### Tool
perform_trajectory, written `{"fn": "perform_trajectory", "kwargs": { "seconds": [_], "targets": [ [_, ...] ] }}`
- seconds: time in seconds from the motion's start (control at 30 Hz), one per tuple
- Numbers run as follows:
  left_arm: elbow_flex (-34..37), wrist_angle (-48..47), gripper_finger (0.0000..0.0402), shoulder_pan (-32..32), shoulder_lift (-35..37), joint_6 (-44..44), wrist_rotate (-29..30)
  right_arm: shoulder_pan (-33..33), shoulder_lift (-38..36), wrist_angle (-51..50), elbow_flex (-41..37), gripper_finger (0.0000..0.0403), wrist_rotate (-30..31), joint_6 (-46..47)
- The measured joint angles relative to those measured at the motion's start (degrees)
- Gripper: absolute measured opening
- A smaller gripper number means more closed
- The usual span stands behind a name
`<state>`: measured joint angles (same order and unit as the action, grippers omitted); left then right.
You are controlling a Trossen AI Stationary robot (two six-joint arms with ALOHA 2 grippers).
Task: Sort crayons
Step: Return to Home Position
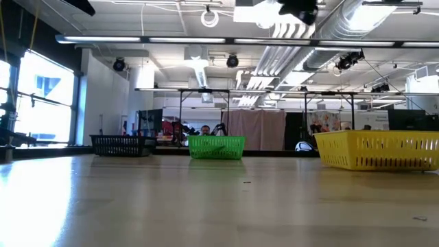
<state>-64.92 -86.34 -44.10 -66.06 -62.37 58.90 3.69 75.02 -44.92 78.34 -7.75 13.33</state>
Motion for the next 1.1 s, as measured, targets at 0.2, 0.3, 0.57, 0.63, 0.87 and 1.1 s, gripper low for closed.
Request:
{"fn": "perform_trajectory", "kwargs": {
  "seconds": [0.2, 0.3, 0.57, 0.63, 0.87, 1.1],
  "targets": [
    [1.59, 2.38, 0.0045, 1.12, 1.64, -0.02, 0.74, -6.16, -10.01, 4.25, -14.67, 0.0105, 6.13, 9.57],
    [2.0, 3.89, 0.0045, 1.89, 2.24, -0.02, 1.23, -7.46, -15.84, 15.25, -24.66, 0.0105, 7.34, 13.3],
    [2.33, 5.32, 0.0045, 4.79, 2.42, -0.02, 2.03, -7.15, -29.12, 45.87, -46.34, 0.0105, 10.3, 17.72],
    [2.33, 5.7, 0.0045, 5.74, 2.42, -0.01, 2.03, -7.07, -31.51, 49.38, -49.81, 0.0105, 11.83, 17.7],
    [2.33, 9.21, 0.0045, 8.75, 2.42, -0.01, 2.16, -7.07, -38.91, 51.73, -58.28, 0.0105, 17.17, 17.38],
    [2.33, 12.85, 0.0045, 10.58, 2.42, 0.08, 2.22, -7.07, -45.66, 58.85, -65.82, 0.0105, 19.83, 17.16]
  ]
}}
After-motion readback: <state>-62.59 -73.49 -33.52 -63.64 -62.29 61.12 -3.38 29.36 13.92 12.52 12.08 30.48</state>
